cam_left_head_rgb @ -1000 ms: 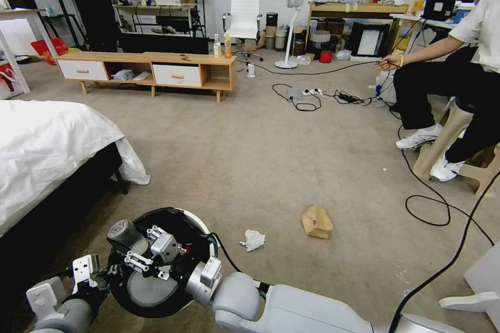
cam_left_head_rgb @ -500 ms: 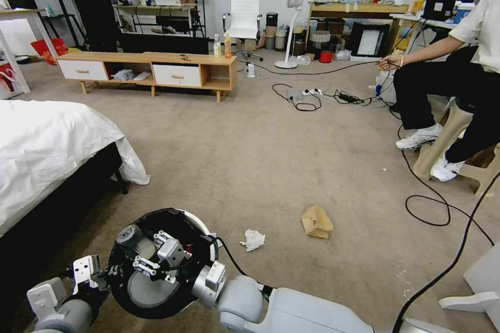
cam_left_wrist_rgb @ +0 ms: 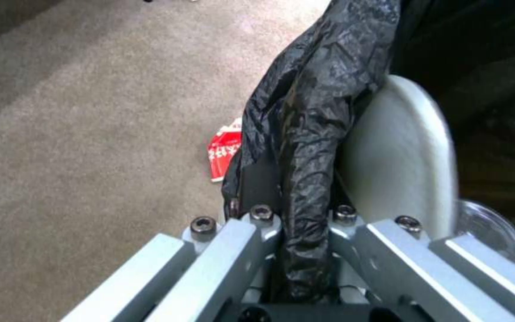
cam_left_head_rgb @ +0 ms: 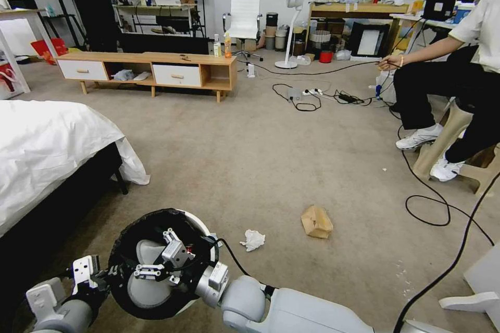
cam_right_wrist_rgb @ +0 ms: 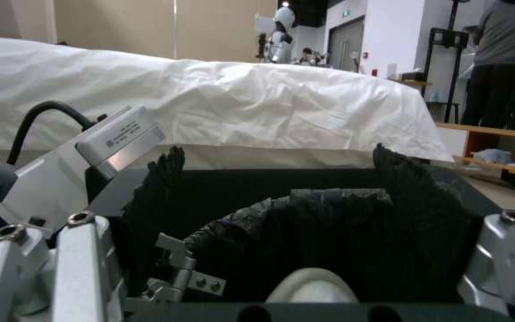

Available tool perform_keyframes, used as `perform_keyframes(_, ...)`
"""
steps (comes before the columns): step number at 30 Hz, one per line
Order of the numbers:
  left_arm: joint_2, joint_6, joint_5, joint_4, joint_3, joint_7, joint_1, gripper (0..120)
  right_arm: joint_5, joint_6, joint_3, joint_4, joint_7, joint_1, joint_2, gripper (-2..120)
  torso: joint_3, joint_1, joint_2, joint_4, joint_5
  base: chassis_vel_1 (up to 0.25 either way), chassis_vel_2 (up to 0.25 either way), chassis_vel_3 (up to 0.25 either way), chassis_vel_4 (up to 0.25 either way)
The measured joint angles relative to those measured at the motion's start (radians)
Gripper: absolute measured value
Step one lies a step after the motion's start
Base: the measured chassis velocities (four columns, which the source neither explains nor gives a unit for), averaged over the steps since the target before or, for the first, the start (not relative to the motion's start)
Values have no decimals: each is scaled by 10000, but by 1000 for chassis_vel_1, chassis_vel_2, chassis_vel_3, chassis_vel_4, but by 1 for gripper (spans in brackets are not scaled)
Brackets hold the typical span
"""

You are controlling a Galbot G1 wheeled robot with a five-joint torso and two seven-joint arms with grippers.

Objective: Pick up the trash bin and place the garbage on the floor into it.

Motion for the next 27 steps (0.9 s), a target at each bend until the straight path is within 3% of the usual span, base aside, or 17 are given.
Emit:
perform_keyframes(13,-49,0,14,97,22,-15,-38,2,-24,79,197,11,-23,-8,-24,77,1,0,0,0,0,0,0,0,0)
perform_keyframes(27,-109,0,58,174,19,-17,-53,2,249,-114,1247,1139,74,250,-62,76,0,0,0,0,0,0,0,0,0)
